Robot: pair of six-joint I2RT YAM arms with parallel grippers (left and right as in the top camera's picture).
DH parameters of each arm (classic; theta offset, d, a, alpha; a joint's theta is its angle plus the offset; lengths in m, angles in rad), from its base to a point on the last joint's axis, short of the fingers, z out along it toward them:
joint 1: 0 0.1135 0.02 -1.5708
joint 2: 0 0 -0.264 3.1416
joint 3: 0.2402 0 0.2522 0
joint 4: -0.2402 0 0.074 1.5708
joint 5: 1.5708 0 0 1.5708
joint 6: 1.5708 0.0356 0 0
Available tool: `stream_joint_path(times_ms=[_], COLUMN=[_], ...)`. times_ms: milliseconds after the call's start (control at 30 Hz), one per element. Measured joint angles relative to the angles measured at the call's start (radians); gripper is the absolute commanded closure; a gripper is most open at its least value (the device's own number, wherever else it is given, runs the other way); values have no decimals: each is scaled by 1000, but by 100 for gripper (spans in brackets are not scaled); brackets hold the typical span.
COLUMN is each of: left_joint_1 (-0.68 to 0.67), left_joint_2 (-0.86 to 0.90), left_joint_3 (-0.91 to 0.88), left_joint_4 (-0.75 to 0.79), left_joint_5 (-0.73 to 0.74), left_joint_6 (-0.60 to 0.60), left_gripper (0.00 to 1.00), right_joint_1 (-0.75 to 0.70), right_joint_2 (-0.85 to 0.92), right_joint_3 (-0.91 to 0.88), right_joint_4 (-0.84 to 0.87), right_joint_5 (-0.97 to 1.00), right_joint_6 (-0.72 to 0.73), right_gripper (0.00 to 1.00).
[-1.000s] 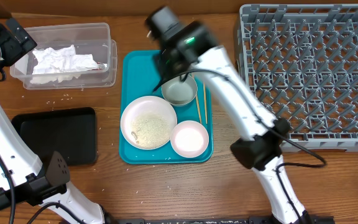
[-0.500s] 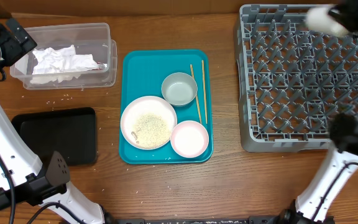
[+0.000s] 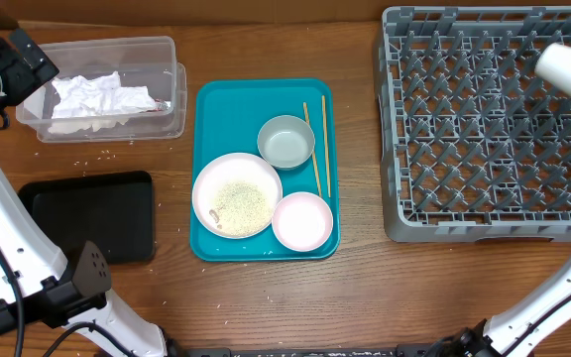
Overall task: Sort waste into correct bins and load items into the dishwasher
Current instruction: 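Carry the white cup right and lower it into the dish rack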
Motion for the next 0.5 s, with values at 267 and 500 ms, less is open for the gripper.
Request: stream_joint_path(times_ms=[267, 500], left_joint_1=[0, 0], left_joint_2=[0, 0], left_joint_3=[0, 0], left_joint_4=[0, 0], left_joint_5=[0, 0], left_joint_6=[0, 0], left_gripper=[0, 0], right_joint_1=[-1, 22], right_joint_2=[0, 0], right_joint_3=[-217, -236], right_joint_4=[446, 506], right_joint_5=[-108, -42], right_joint_6=[266, 401], right_gripper=[96, 95])
